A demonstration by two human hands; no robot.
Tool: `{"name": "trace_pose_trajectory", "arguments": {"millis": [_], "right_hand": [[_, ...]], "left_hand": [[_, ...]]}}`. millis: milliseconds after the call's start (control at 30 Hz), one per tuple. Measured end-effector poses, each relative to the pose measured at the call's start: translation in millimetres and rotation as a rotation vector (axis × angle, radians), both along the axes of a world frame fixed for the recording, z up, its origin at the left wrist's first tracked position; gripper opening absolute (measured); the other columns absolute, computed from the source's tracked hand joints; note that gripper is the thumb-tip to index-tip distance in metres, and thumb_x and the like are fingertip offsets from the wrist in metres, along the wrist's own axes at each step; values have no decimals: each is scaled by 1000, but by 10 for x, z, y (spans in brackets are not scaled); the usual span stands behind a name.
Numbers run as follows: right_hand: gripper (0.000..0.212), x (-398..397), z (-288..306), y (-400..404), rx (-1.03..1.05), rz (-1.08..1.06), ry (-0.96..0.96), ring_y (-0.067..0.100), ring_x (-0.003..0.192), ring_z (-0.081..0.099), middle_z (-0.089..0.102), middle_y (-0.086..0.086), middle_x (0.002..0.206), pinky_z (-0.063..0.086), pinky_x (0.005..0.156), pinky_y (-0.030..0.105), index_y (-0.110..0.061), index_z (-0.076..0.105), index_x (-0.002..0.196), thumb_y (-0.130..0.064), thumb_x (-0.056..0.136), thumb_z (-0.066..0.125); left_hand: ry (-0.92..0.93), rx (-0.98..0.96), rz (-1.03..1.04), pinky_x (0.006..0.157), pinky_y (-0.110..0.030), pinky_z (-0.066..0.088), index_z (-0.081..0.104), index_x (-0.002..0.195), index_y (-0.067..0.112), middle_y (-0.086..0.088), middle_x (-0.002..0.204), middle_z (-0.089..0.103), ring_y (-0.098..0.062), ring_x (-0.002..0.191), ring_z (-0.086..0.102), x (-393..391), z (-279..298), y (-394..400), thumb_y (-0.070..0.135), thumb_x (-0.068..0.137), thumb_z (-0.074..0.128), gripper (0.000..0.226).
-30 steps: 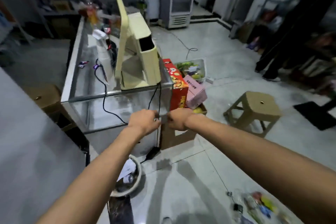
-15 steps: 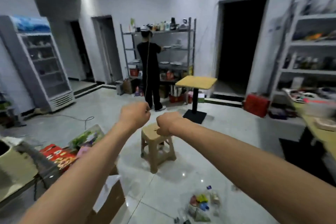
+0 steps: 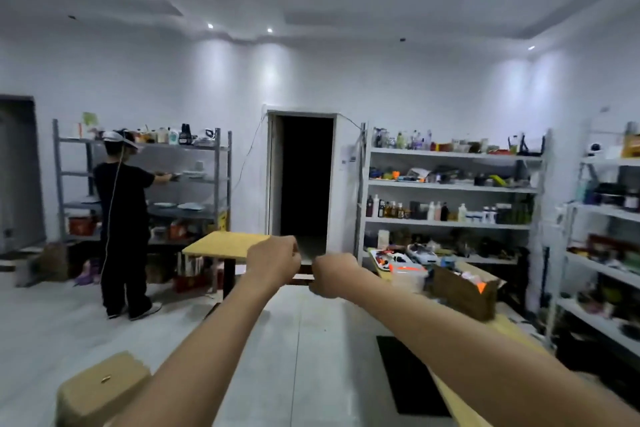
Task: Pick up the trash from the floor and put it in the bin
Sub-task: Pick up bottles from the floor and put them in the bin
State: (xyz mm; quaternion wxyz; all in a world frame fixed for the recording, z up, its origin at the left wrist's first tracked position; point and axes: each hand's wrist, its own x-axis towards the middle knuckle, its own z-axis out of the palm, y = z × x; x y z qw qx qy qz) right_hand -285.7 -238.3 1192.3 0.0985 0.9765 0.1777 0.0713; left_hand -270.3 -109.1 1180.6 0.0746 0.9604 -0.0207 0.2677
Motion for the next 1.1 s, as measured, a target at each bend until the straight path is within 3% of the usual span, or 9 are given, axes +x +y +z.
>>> {"name": "trace_pose_trajectory", "arguments": {"millis": [300, 433, 533, 667, 867, 1100], "right_hand": [[25, 785, -542, 336, 118, -12, 1, 22, 84, 55, 59, 2, 98, 42, 69, 32, -16, 62, 112, -23, 93, 48], [24, 1151, -756, 539, 146, -26, -6, 24, 97, 60, 63, 2, 111, 43, 71, 32, -16, 62, 112, -25, 93, 51], [21, 1522, -997, 733, 184, -48, 58, 23, 84, 53, 62, 2, 104, 40, 68, 31, -16, 61, 107, -26, 91, 53], [22, 2064, -1574, 922, 161, -90, 97, 22, 83, 50, 52, 1, 93, 38, 69, 31, -15, 60, 109, -26, 91, 53], [10, 2718, -3030, 998, 217, -134, 187, 23, 81, 52, 53, 3, 89, 37, 66, 29, -14, 51, 93, -24, 91, 51], [9, 3171, -5840, 900, 244, -176, 254, 24, 77, 53, 54, 2, 85, 37, 63, 27, -13, 51, 83, -20, 89, 51]], "left_hand": [[112, 162, 31, 65, -32, 37, 62, 107, 19, -6, 105, 66, -27, 94, 62, 543, -601, 110, 19, 93, 46, 21], [128, 157, 42, 65, -32, 35, 62, 106, 18, -6, 108, 66, -29, 97, 62, 880, -843, 309, 20, 93, 48, 19], [167, 109, 37, 68, -31, 37, 61, 111, 18, -6, 113, 65, -29, 101, 62, 1244, -1147, 535, 23, 93, 49, 22], [208, 74, 20, 68, -30, 38, 61, 112, 20, -5, 110, 66, -29, 99, 62, 1805, -1874, 810, 21, 92, 46, 25], [246, 32, 43, 70, -32, 41, 61, 116, 19, -5, 112, 65, -28, 98, 61, 2513, -3411, 1011, 15, 91, 44, 31], [226, -51, 75, 75, -34, 45, 60, 121, 20, -4, 111, 66, -28, 97, 62, 3011, -6053, 1021, 14, 92, 44, 34]]}}
